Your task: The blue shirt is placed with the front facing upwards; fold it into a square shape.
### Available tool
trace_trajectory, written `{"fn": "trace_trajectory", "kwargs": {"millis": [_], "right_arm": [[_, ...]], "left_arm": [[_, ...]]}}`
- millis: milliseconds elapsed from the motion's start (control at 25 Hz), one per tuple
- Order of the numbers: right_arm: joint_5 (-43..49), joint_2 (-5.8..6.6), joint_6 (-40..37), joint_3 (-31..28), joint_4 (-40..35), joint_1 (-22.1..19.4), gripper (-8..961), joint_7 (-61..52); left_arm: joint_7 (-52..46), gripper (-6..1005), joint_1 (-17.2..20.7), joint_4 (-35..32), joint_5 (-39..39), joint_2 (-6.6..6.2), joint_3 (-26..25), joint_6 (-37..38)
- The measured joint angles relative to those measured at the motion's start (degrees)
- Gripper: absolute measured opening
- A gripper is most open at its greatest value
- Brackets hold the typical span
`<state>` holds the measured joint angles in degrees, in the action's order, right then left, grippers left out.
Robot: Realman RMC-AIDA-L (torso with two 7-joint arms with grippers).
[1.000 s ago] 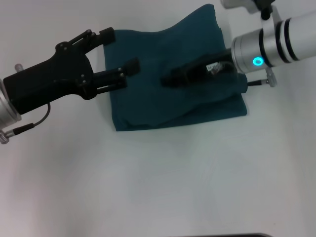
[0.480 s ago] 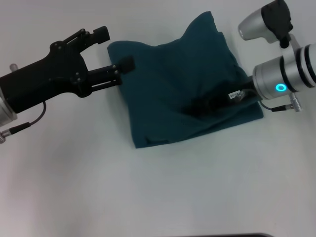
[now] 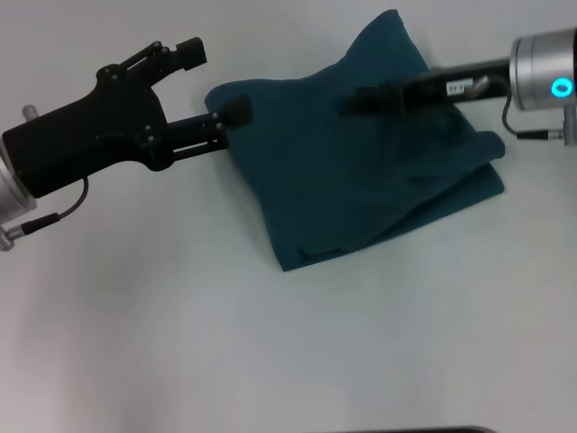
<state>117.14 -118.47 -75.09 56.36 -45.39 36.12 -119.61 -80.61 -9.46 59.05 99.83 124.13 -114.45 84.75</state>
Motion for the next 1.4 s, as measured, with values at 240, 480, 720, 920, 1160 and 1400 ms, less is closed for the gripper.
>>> {"fn": "trace_trajectory", "kwargs": {"millis": [240,480,720,920,1160,1400], "right_arm": [[-0.48,0.36,-1.24,-3.35,-2.99,-1.12,483,3.95],[-6.77,-1.04,-0.58,-10.52,-2.09,-8.54,484,24.07],[-13.02,-0.19,0.32,-12.05,0.29,-12.67,547,25.80],[-5.20,6.28,-8.81,-12.45,-2.21,-12.05,709,12.85],[0.17,6.83,-13.88,-15.45,-4.65,-14.68,793,20.00],[6.90,6.25,-13.26,-15.43,-5.38,-14.05,775,21.16]], "left_arm": [[1.04,949,-0.26,-0.67,0.09,0.09,-0.21,-0.61],[1.94,950,-0.37,-2.73,1.05,0.17,-1.20,-0.69],[1.96,950,-1.83,-5.33,1.59,0.07,-2.70,-0.67],[2.31,949,-2.74,-5.90,1.40,-0.05,-2.88,-0.53],[3.09,950,-2.67,-6.04,1.36,0.20,-1.97,-0.02],[4.80,949,-2.47,-6.88,1.20,0.20,-0.74,-0.11]]}}
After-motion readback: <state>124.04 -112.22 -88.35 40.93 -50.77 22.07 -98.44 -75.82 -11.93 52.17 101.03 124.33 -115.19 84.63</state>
